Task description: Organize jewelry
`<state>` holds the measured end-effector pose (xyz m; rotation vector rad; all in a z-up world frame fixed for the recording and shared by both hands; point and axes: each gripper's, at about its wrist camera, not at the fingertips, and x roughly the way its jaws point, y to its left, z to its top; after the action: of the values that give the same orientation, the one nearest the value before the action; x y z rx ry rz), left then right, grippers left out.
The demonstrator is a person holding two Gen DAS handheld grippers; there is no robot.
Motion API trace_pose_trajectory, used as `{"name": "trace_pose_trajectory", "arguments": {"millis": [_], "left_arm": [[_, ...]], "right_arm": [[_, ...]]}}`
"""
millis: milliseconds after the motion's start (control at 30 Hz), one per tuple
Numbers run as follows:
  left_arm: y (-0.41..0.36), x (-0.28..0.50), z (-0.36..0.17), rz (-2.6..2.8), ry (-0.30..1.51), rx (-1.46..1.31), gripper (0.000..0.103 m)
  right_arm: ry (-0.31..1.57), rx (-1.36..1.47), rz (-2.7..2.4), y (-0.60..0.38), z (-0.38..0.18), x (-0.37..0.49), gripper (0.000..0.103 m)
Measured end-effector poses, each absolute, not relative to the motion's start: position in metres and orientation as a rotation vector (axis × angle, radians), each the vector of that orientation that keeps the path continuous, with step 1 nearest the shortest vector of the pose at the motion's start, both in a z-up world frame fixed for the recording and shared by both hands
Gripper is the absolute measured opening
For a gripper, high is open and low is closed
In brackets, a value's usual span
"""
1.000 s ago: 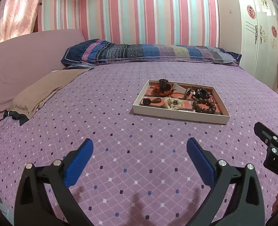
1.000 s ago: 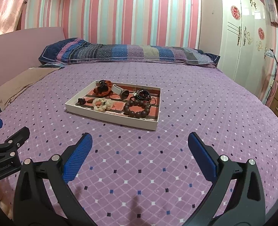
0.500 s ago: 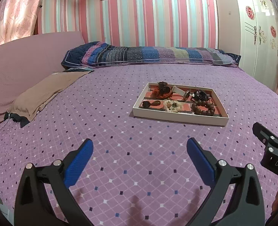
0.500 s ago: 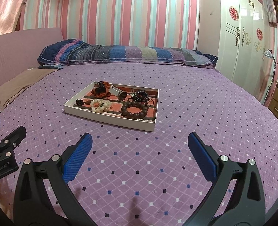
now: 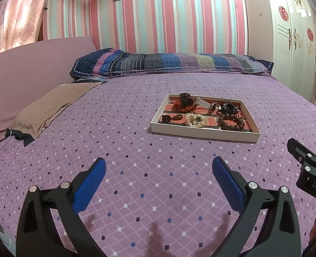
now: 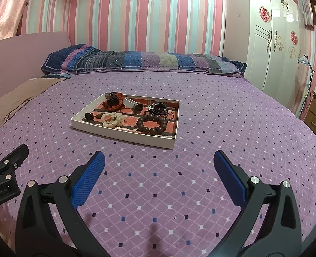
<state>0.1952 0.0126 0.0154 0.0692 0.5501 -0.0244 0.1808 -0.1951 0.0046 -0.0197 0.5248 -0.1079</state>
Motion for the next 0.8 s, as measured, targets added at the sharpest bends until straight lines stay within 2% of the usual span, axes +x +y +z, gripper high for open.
{"name": "trace_pose_trajectory", "arguments": {"millis": [800], "left_arm": [[0.0116, 0.1939, 0.0149, -0.028, 0.546, 0.077, 0.097]], "right_arm": [[0.522, -0.023, -0.113, -0.1952, 0.0036, 0.1799, 0.099]]}}
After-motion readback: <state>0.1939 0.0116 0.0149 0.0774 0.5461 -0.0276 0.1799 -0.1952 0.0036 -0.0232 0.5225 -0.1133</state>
